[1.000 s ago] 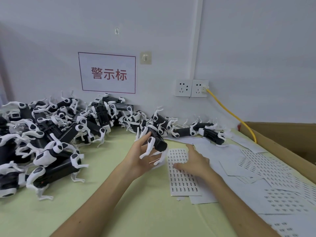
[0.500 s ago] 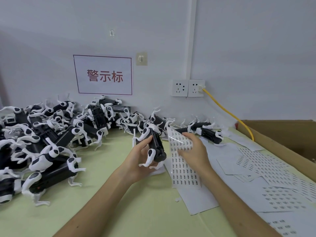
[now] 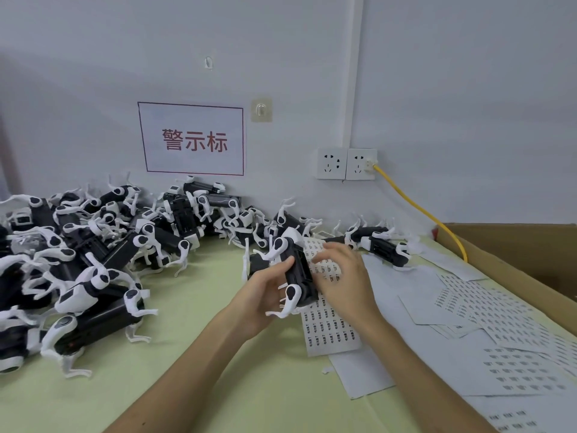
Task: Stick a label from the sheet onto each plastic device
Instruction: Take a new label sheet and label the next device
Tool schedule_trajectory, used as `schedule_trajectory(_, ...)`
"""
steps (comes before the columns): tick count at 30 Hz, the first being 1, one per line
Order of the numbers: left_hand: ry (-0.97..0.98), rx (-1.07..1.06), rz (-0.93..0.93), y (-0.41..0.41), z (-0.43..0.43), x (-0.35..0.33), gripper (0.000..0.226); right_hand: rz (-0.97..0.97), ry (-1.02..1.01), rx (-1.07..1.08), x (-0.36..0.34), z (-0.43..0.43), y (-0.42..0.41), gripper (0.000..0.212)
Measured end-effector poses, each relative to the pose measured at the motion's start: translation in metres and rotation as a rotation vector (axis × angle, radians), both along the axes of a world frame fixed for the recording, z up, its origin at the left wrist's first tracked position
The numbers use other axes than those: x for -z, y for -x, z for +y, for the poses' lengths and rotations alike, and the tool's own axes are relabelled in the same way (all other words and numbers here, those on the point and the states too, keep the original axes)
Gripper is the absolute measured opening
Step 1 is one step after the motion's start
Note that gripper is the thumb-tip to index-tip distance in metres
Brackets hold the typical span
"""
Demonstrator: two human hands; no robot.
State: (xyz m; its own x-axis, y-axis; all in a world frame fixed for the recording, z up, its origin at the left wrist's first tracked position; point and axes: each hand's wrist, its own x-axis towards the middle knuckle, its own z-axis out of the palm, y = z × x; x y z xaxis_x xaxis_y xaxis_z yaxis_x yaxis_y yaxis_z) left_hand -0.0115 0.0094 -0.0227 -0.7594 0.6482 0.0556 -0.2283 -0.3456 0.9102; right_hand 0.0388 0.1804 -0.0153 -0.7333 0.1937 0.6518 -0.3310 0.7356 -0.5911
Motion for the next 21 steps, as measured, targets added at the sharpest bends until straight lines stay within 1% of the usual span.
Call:
schedule_trajectory(2, 0.016, -0.047, 0.005, -0.001, 0.000, -0.001, 0.066, -0.009, -0.053, -0.007, 0.000, -0.004, 0.000, 0.017)
schedule_trajectory(4, 0.050, -0.108, 0.019, -0.005, 0.000, -0.004, 0.069, -0.049, -0.096, -0.020, 0.001, -0.004, -0.001, 0.019)
schedule_trajectory(8, 0.136, -0.140, 0.029, -0.008, -0.002, -0.006, 0.050, -0.182, -0.008, -0.093, 0.002, 0.001, -0.003, 0.015)
schedule_trajectory(11, 0.174, -0.126, 0.053, -0.010, -0.001, -0.007, 0.034, -0.192, -0.037, -0.066, 0.001, 0.004, -0.003, 0.015)
schedule_trajectory(12, 0.178, -0.132, 0.046, -0.010, -0.001, -0.007, 0.033, -0.184, -0.040, -0.063, 0.000, 0.003, -0.003, 0.016)
schedule_trajectory(15, 0.225, -0.178, 0.050, -0.010, -0.001, -0.009, 0.030, -0.199, -0.025, -0.076, -0.002, 0.000, -0.005, 0.029)
schedule_trajectory(18, 0.270, -0.217, 0.064, -0.011, -0.001, -0.011, 0.024, -0.223, -0.013, -0.073, -0.002, -0.003, -0.007, 0.032)
schedule_trajectory(21, 0.286, -0.226, 0.062, -0.011, -0.002, -0.013, 0.035, -0.246, 0.003, -0.062, -0.003, -0.004, -0.007, 0.030)
